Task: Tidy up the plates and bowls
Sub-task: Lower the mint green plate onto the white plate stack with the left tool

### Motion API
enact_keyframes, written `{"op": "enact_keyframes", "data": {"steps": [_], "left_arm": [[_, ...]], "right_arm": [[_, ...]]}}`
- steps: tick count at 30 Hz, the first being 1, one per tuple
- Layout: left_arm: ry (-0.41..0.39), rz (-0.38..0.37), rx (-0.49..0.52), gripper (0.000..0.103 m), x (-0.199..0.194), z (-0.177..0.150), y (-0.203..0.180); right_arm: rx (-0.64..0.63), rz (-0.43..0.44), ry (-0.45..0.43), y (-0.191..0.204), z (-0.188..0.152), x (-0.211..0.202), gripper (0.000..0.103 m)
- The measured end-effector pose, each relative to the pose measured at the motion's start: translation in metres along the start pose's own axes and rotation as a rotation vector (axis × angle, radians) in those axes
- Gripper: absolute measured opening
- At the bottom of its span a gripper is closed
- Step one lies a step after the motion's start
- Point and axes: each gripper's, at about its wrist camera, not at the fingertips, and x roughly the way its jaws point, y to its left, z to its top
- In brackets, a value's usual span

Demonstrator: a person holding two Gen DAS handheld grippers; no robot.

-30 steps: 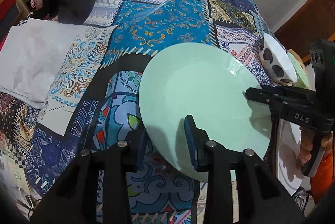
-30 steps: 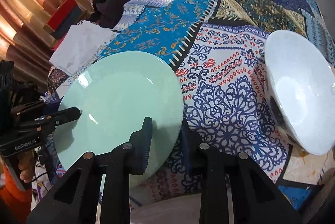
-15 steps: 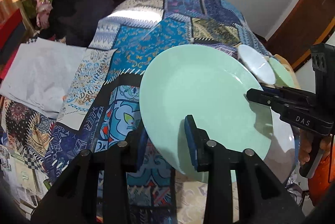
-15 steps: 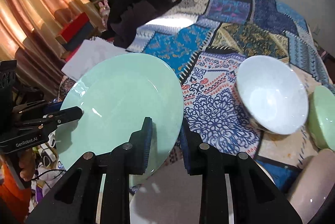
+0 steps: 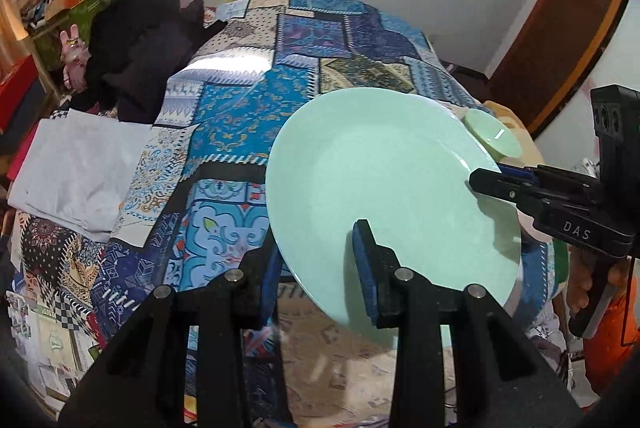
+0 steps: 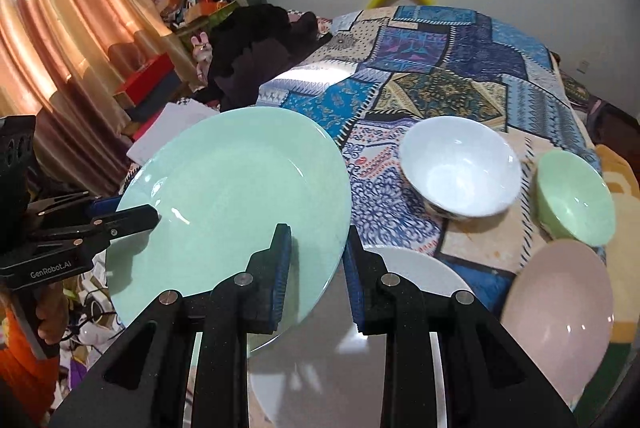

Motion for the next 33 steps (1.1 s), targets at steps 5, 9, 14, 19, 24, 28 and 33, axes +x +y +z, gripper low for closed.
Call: {"op": "enact_keyframes", "data": {"steps": [5,9,14,19,24,28,33], "left_arm": [[0.002,-0.013,0.024,0.035,-0.004,-0.006,-0.020],[0.014,-0.021,0.036,0.035,-0.002,-0.012,-0.034],[0.047,-0.035,0.049,0.035,0.006,-0.019,-0.051],[0.078,-0.049,0.069,0.035,0.017,-0.024,-0.066],[0.112,-0.057,0.093,0.035,0.029,-0.030,-0.080],[0.137,-0.054,0.109,0.035,0.040,-0.035,-0.090],[0.176,-0.061,0.115,0.035,0.056,-0.039,-0.096]], "right_arm": [[0.015,-0.011,-0.021,-0.008,-0.014,-0.015,0.024],[0.035,-0.015,-0.026,-0.016,-0.027,-0.023,0.024],[0.064,-0.017,-0.023,-0.028,-0.043,-0.033,0.024],[0.096,-0.027,-0.010,-0.041,-0.059,-0.039,0.024],[0.133,-0.029,0.010,-0.053,-0.076,-0.039,0.024],[0.163,-0.029,0.026,-0.061,-0.086,-0.037,0.024],[0.204,-0.021,0.046,-0.071,-0.096,-0.032,0.024]]}}
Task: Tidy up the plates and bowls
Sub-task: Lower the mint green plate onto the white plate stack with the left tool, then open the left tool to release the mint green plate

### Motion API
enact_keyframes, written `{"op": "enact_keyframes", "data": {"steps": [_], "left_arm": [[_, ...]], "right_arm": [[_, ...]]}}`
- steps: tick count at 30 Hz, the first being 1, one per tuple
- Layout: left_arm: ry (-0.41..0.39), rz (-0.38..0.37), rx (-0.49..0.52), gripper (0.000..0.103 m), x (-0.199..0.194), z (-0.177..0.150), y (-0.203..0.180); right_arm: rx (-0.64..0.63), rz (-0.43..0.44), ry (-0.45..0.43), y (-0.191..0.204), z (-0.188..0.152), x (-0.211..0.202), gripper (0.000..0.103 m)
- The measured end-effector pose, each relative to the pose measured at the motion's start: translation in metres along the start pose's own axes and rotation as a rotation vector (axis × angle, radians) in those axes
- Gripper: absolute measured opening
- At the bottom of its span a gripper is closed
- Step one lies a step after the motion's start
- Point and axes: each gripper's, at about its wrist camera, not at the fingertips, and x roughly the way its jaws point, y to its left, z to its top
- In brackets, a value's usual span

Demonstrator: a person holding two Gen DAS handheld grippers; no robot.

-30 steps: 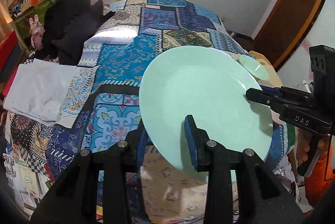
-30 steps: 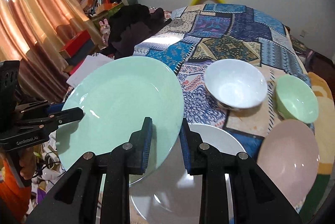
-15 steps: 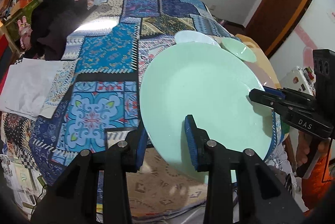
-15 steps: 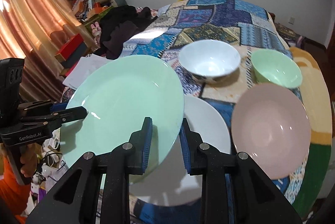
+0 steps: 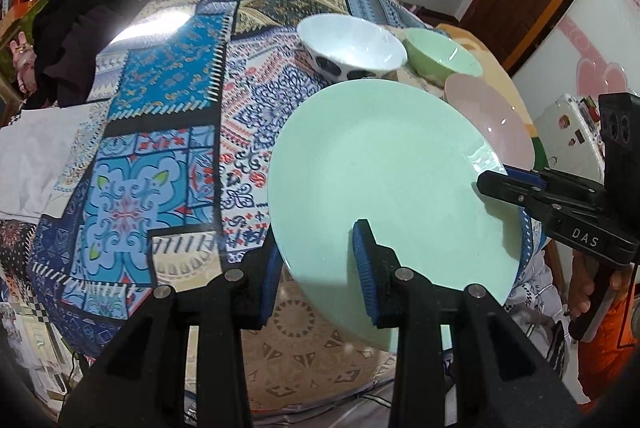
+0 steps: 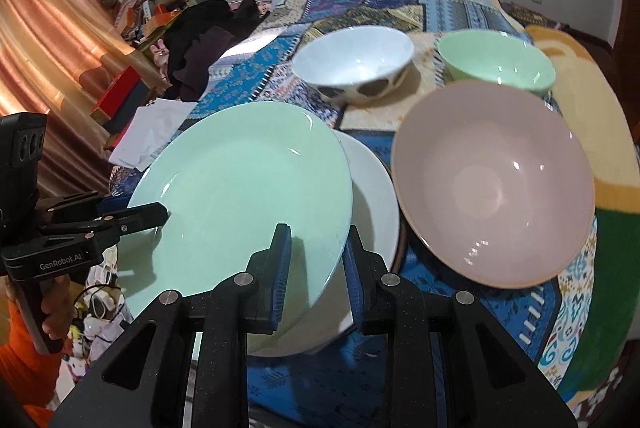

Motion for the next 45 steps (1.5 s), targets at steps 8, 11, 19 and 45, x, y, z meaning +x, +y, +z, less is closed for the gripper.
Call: {"op": "enact_keyframes", "data": {"steps": [8,11,19,45], "left_arm": [[0.053,0.003,0.006,0.035,0.022,-0.001,-0.004],[0.067,0.004,0.001,0.035,0.028,0.000,-0.003],[0.071,0.012,-0.007,0.035,0.038,0.008,-0.001],[0.015,0.030,0.033,0.036,0.023,0.011,-0.011]], "right_arm": [[0.045,0.008,0.037,-0.012,-0.009,0.012,0.024],[0.057,0.012,0.040,-0.015,-0.009,0.015,0.024],[0.070,0.020,0.036,-0.018,-0.005,0.018,0.024],[0.028,-0.029,-0.005,-0.017,-0.006,-0.002,0.026]]}}
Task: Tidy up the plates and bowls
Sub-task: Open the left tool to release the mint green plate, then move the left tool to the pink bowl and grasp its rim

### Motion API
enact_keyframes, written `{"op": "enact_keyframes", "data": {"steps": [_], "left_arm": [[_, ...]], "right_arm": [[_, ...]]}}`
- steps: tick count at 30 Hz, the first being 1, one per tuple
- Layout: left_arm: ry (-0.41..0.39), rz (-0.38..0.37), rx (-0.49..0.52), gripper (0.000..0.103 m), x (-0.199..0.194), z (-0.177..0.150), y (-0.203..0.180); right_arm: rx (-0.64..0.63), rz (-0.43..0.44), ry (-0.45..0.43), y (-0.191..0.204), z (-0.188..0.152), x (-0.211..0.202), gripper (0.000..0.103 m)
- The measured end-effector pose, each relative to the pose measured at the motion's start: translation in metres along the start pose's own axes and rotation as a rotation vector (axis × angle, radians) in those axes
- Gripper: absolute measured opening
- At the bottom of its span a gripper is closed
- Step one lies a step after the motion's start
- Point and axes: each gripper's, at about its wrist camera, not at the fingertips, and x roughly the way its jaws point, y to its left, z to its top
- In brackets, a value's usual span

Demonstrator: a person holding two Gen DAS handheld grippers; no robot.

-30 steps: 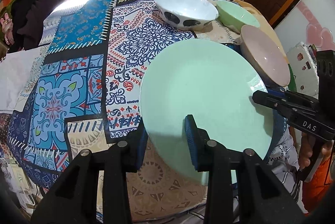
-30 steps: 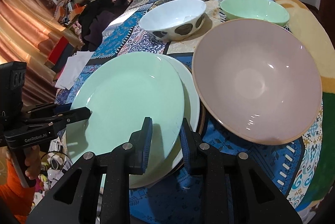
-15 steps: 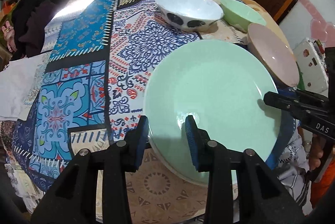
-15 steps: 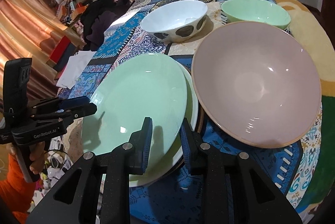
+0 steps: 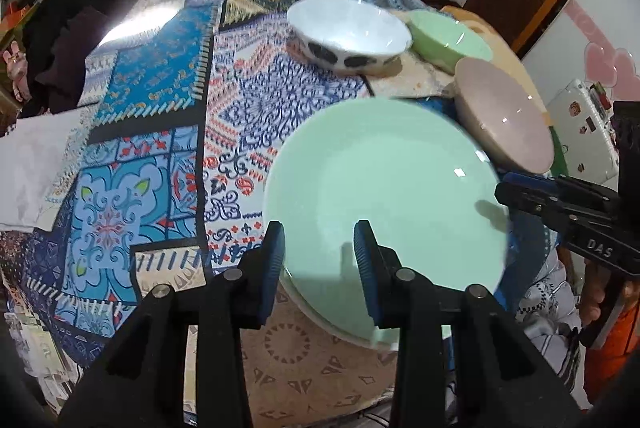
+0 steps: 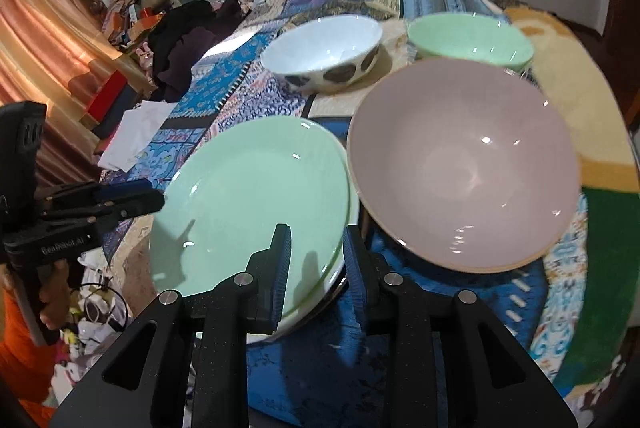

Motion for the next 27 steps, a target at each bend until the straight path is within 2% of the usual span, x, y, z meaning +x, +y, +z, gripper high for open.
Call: {"op": "enact_keyframes", "data": {"steps": [4,8,12,15,18,27], "left_arm": [[-0.037,-0.006,0.007,0.036,-0.015,0.007,-0.007],[-0.089,-0.019,0.021,0.049,-0.030,0.020,-0.020],[-0.138,-0.023,0.058,0.060,-0.038,0.036,-0.039],[-0.156,-0.042,0.073,0.066,-0.037,0.050,-0.053],[-0.145,-0.063,0.081,0.068,-0.027,0.064,-0.064],[-0.057,-0.087,0.114,0.068,0.025,0.095,-0.097]], "right_arm": [[0.004,-0.002,-0.046,-0.005,0.003,-0.018,0.026],[0.016,-0.021,-0.114,-0.014,0.009,-0.039,0.027],[0.031,-0.068,-0.177,-0.025,0.016,-0.056,0.034],[0.051,-0.112,-0.221,-0.037,0.018,-0.066,0.044],[0.082,-0.153,-0.247,-0.053,0.019,-0.072,0.049],[0.165,-0.208,-0.232,-0.092,0.020,-0.068,0.051]]}}
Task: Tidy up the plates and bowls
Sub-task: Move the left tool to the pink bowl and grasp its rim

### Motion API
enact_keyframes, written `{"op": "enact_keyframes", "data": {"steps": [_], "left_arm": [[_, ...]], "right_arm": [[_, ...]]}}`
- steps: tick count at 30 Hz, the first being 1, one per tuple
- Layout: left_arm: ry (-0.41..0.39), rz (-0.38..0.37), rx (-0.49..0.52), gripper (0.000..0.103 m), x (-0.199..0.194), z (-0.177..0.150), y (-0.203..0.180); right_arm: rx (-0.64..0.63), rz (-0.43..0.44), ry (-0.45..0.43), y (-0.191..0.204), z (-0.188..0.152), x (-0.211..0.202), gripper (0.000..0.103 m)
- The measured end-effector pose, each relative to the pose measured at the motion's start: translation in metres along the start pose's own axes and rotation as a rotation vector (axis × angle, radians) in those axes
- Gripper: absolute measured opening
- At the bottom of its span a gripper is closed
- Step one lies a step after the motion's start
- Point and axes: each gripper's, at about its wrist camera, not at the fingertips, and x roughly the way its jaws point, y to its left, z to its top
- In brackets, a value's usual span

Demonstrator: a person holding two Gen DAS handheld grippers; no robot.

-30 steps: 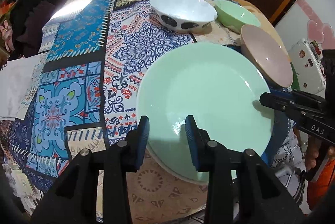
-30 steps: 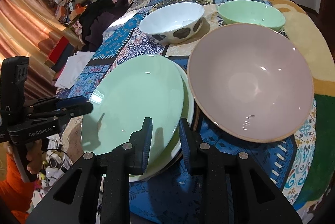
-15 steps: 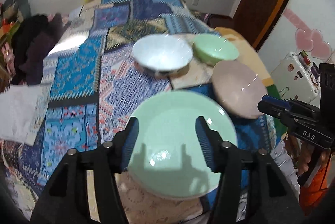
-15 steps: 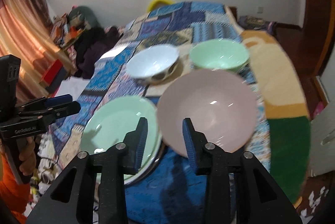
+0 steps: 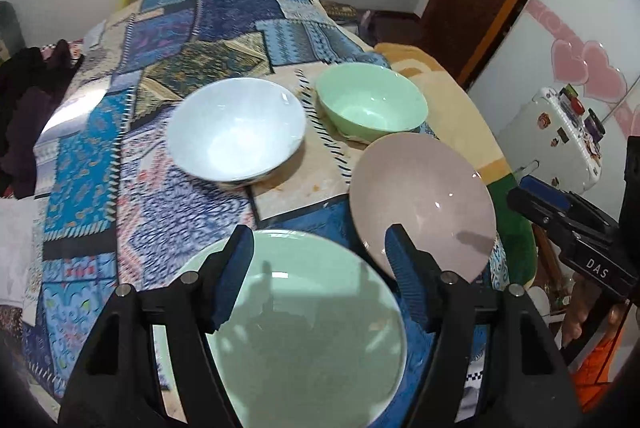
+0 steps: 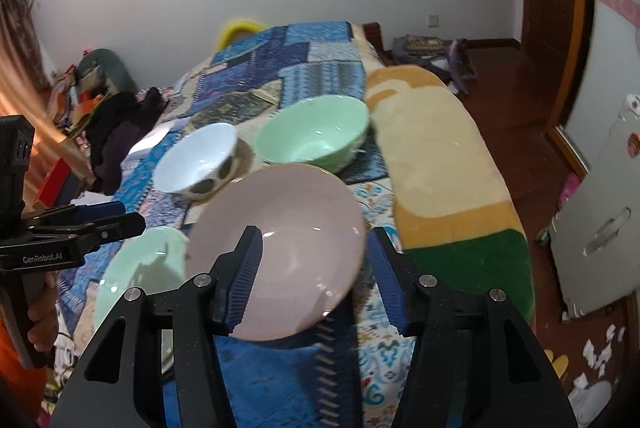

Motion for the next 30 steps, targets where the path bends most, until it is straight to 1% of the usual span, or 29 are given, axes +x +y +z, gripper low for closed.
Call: {"op": "enact_keyframes", "data": {"steps": [7,13,16,18,20,22,23,24,25,27,29,30], "left_arm": [[0.071,-0.013,0.010,0.068,0.051,0.012,-0.010],[0.114,-0.017,0.021,0.067,0.080,0.015,-0.015],[0.135,-0.029,0.021,0.061,0.091,0.015,-0.016],[0.146,-0.038,0.020,0.054,0.096,0.015,-0.016],[0.151,-0.045,0.023,0.049,0.099,0.015,-0.017],[0.153,-0.050,0.028,0.044,0.101,0.014,-0.018],[0.154,-0.053,0.030,0.039,0.101,0.014,-0.019],[0.157,-0.058,0.030,0.034,0.102,0.014,-0.020],[0.163,-0.066,0.030,0.032,0.104,0.014,-0.020],[0.172,-0.083,0.031,0.022,0.106,0.012,-0.022],[0.176,-0.093,0.040,0.017,0.105,0.011,-0.025],[0.172,-0.085,0.044,0.016,0.105,0.011,-0.026]], "right_arm": [[0.051,0.004,0.060,-0.020,-0.007,0.025,0.051],[0.060,0.018,0.095,-0.022,-0.015,0.039,0.051],[0.068,0.037,0.110,-0.022,-0.016,0.045,0.051],[0.072,0.042,0.114,-0.022,-0.018,0.048,0.051],[0.069,0.045,0.116,-0.021,-0.018,0.050,0.046],[0.070,0.060,0.125,-0.021,-0.019,0.051,0.037],[0.071,0.065,0.129,-0.021,-0.019,0.052,0.034],[0.070,0.070,0.133,-0.021,-0.019,0.054,0.028],[0.069,0.074,0.138,-0.020,-0.020,0.054,0.024],[0.072,0.074,0.139,-0.021,-0.021,0.055,0.023],[0.078,0.070,0.137,-0.022,-0.021,0.054,0.021],[0.082,0.071,0.137,-0.023,-0.020,0.054,0.020]]}}
